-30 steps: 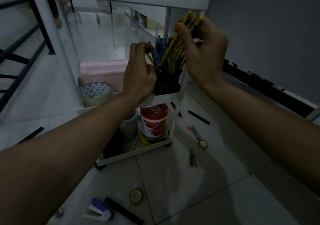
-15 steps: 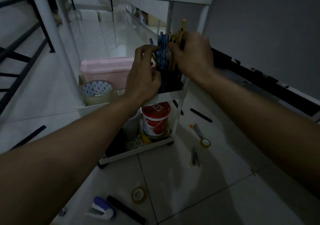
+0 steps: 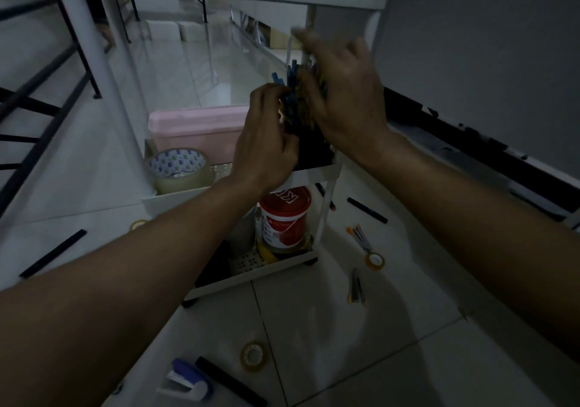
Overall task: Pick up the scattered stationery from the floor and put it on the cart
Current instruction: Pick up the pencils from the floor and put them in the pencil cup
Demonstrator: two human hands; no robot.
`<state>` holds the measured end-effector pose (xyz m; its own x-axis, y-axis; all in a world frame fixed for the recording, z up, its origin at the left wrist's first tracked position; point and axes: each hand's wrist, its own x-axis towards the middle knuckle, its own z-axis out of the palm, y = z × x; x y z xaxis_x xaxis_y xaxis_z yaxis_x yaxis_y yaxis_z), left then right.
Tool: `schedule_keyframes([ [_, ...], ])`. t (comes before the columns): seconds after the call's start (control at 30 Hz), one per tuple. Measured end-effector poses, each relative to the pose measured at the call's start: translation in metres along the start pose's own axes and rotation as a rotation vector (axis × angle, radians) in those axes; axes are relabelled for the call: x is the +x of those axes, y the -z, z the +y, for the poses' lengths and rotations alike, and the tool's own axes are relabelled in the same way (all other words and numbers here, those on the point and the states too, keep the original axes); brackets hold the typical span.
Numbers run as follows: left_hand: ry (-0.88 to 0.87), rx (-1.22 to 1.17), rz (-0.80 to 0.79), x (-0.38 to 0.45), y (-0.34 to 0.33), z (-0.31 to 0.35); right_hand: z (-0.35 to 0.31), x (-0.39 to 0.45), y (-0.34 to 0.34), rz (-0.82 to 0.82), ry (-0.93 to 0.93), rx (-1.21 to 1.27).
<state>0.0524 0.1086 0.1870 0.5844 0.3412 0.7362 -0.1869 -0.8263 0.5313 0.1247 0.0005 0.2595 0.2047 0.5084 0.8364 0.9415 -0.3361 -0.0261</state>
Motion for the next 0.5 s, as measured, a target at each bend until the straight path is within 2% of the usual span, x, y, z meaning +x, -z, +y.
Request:
schedule_keyframes([
  [0.13,0.024,-0.013,0.018,-0.002,0.000,0.002,0.007,-0.008,-0.006,-0.189,0.032,-0.159],
  [0.2,0.030,0.007,0.054,-0.003,0.000,0.003,0.009,-0.009,-0.007,-0.188,0.026,-0.183],
  [0.37,-0.027,0.062,0.175,-0.008,0.002,0.008,0.005,-0.012,0.002,0.071,0.012,-0.083],
  [0.43,-0.074,0.070,0.199,-0.012,0.004,0.011,0.004,-0.022,0.008,0.172,0.072,-0.030],
  [0.5,-0.159,0.067,0.153,-0.019,0.006,0.014,0.007,-0.036,0.013,0.203,0.177,0.040],
])
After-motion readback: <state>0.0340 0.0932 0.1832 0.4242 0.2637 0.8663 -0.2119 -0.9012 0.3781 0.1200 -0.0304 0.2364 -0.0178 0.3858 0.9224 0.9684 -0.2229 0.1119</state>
